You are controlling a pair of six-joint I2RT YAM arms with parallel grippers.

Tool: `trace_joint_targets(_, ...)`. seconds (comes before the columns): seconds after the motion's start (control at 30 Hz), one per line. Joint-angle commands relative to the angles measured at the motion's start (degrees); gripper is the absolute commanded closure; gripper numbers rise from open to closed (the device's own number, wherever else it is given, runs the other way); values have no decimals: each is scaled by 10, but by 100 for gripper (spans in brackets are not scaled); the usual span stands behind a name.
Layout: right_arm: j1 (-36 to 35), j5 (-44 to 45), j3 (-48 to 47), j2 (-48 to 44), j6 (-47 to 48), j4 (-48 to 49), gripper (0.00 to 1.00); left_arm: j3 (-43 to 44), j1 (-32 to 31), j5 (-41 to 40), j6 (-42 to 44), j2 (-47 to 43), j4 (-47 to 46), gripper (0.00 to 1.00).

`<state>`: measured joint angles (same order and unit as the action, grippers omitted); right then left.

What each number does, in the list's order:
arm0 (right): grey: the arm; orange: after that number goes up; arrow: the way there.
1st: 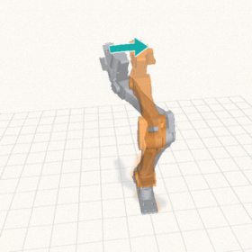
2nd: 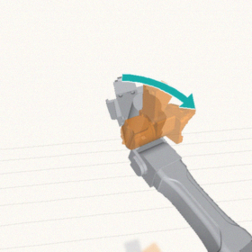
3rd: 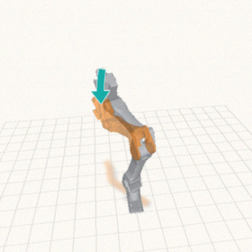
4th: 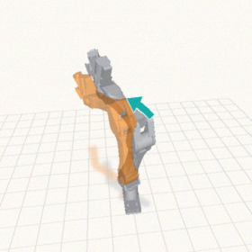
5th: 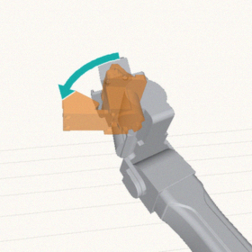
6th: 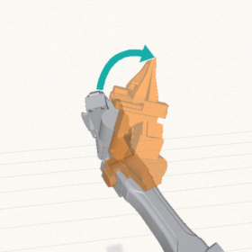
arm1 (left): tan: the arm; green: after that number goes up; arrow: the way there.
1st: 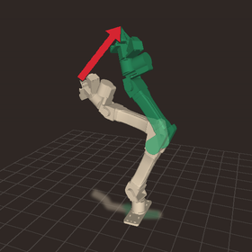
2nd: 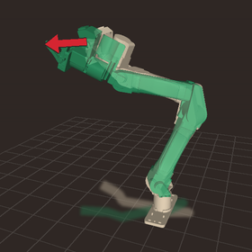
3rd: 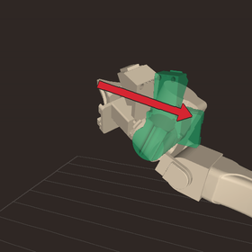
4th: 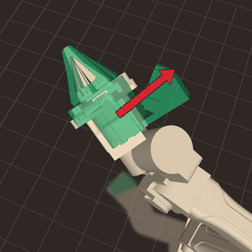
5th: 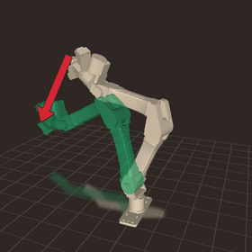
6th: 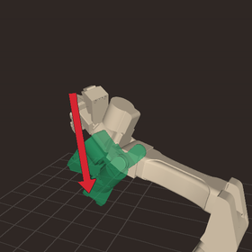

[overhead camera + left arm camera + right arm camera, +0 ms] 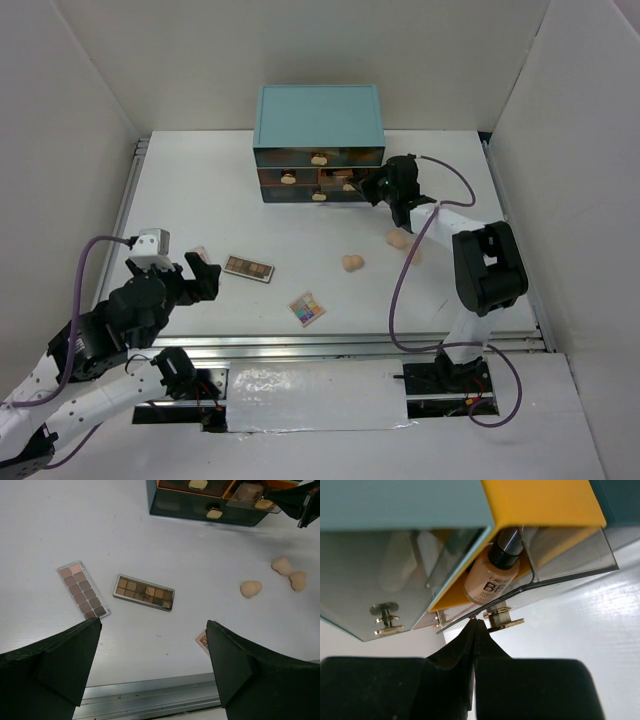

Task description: Organize the makeup

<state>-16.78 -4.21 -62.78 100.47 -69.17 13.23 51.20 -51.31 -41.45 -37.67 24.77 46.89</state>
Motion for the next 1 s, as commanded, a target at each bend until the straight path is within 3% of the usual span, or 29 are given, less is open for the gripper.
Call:
trace_joint_targets(0.0, 19, -19, -8, 24, 28, 62, 100, -1, -4, 8, 9, 9, -27, 1)
trace_joint_targets(0.27, 32, -65, -5, 71, 37, 131, 100, -5, -4, 26, -6, 16, -47, 1)
trace_joint_targets(0.53, 52, -73, 20, 42, 58, 147, 99, -43, -4, 85, 13, 97, -224, 1)
trace_joint_targets(0.6, 54, -86, 48, 19, 55, 171, 92, -42, -3, 81, 17, 129, -258, 1)
trace_joint_targets(0.7, 56, -102, 109, -37, 37, 220, 66, -27, 2, 59, 26, 199, -326, 1)
trace_joint_targets(0.73, 56, -106, 133, -54, 27, 245, 51, -20, 6, 53, 30, 238, -353, 0)
trace_joint_targets(0.8, 57, -129, 190, -108, 6, 310, 43, -2, 31, 59, 23, 292, -377, 1)
trace_joint_targets(0.83, 58, -135, 215, -127, 2, 318, 36, 1, 66, 94, 11, 307, -408, 1)
trace_joint_targets(0.97, 56, -171, 271, -246, 15, 312, 26, -12, 159, 220, -46, 378, -513, 1)
